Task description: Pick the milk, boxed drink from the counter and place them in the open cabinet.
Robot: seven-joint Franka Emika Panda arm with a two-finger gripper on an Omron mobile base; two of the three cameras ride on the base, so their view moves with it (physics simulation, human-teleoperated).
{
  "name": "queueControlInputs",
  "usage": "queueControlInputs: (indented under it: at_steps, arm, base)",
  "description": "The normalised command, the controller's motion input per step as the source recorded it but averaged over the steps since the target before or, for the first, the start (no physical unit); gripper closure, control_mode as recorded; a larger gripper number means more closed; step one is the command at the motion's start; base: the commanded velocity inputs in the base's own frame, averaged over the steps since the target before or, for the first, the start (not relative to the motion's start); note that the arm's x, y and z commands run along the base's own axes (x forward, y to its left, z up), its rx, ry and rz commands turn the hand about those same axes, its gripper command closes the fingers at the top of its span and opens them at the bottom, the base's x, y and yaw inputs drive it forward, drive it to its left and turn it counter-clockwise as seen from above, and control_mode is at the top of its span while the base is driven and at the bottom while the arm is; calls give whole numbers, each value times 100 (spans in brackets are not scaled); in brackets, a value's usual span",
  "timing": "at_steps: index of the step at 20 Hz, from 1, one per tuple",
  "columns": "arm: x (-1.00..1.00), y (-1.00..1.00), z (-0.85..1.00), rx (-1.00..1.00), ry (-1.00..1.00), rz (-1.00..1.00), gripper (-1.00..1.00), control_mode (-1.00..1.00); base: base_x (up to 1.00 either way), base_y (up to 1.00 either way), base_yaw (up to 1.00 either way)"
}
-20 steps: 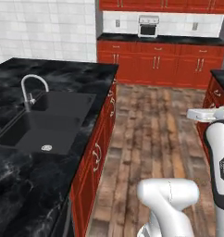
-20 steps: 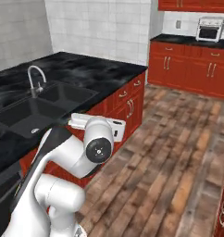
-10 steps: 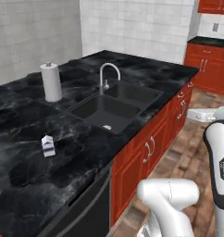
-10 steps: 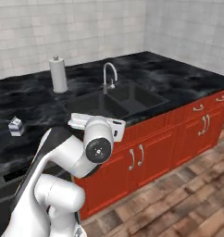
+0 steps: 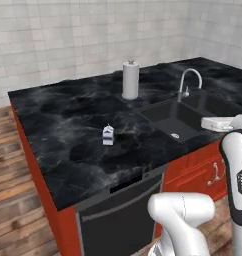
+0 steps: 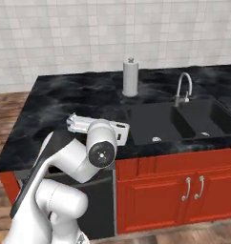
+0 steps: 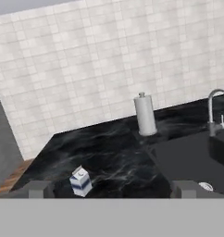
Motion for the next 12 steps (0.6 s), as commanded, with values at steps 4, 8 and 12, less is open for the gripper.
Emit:
queueControlInputs:
  at_steps: [4, 8, 12]
  arm:
    - [0, 0, 0, 0, 0, 0, -100, 100]
    - [0, 0, 0, 0, 0, 0, -100, 100]
    - [0, 0, 0, 0, 0, 0, -100, 100]
  base:
    - [-10, 4, 59]
    - [-5, 3, 33]
    - [0, -6, 0]
